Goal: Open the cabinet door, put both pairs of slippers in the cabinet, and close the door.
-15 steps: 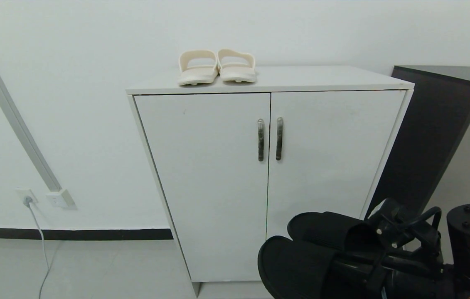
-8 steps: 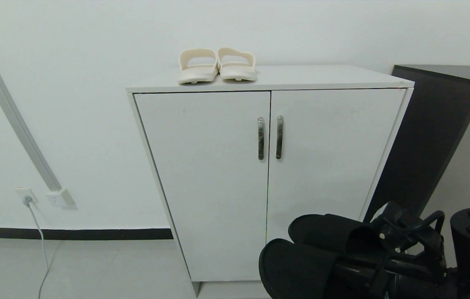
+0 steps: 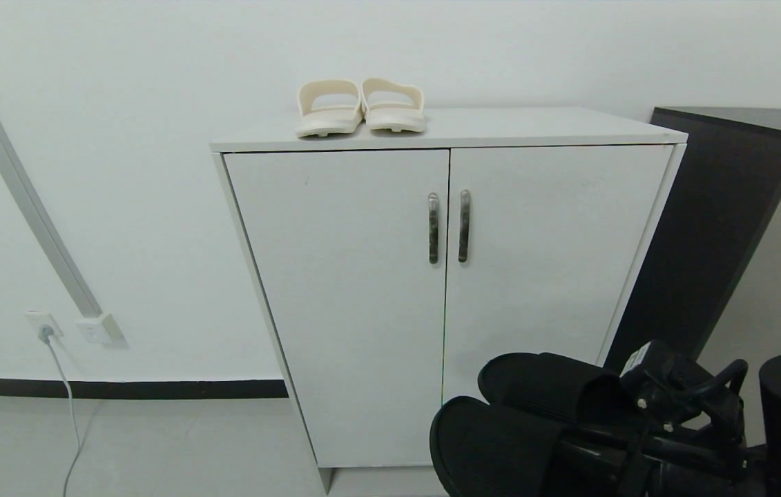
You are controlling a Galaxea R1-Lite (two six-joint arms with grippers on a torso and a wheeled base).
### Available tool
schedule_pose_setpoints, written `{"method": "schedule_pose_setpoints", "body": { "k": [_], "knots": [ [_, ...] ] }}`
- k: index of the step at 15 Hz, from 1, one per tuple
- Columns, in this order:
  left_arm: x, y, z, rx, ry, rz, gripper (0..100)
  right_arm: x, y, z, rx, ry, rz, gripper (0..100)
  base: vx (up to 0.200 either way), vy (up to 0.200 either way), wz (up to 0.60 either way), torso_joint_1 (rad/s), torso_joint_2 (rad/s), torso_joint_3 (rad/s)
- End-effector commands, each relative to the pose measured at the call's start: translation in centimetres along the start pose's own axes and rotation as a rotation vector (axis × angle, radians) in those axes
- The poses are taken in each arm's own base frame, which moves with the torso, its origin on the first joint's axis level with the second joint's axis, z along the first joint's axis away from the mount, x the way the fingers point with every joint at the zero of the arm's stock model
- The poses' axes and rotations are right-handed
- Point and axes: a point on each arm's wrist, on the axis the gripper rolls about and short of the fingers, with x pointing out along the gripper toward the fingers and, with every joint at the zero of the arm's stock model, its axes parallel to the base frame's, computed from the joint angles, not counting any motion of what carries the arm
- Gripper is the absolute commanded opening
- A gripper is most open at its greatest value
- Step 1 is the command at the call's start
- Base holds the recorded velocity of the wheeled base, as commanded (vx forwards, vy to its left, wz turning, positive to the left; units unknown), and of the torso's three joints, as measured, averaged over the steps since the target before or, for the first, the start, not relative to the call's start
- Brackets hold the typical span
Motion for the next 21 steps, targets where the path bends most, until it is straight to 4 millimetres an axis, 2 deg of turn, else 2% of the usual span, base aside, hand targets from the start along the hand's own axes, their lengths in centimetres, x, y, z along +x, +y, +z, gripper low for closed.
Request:
{"method": "schedule_pose_setpoints", "body": {
  "k": [1,3,5,7,9,10,13,16,19,21],
  "knots": [
    [2.2,-0.1,1.2,-0.048,0.155,-0.11,100,-0.1,0.0,0.0,0.002,-0.002,0.001,0,0.0,0.0,0.0,0.0,0.0,0.0],
    [3.4,-0.3,2.6,-0.054,0.167,-0.186,100,-0.2,0.0,0.0,0.007,-0.003,0.0,0,0.0,0.0,0.0,0.0,0.0,0.0],
    [6.3,-0.3,5.0,-0.06,0.176,-0.282,100,-0.2,0.0,0.0,0.009,-0.003,0.0,0,0.0,0.0,0.0,0.0,0.0,0.0],
    [8.6,-0.6,6.3,-0.063,0.189,-0.373,100,-0.1,0.0,0.0,0.01,-0.002,0.0,0,0.0,0.0,0.0,0.0,0.0,0.0],
    [11.9,-1.5,7.4,-0.077,0.205,-0.479,100,-0.1,0.0,-0.1,0.012,0.0,0.0,0,0.0,0.0,0.0,0.0,0.0,0.0],
    [13.3,-2.2,7.9,-0.109,0.203,-0.531,100,-0.1,0.0,-0.1,0.012,0.0,-0.002,0,0.0,0.0,0.0,0.0,0.0,0.0],
    [15.7,-4.9,9.7,-0.196,0.221,-0.681,100,-0.1,-0.1,-0.1,0.013,0.003,-0.005,0,0.0,0.0,0.0,0.0,0.0,0.0],
    [19.1,-7.8,10.2,-0.197,0.283,-0.775,100,-0.1,-0.1,-0.3,0.014,0.01,-0.006,0,0.0,0.0,0.0,0.0,0.0,0.0],
    [21.8,-11.5,10.8,-0.263,0.29,-0.88,100,0.0,-0.1,-0.4,0.017,0.013,-0.006,0,0.0,0.0,0.0,0.0,0.0,0.0],
    [23.3,-13.1,10.9,-0.277,0.28,-0.916,100,0.0,-0.2,-0.4,0.018,0.016,-0.009,0,0.0,0.0,0.0,0.0,0.0,0.0]
  ]
}}
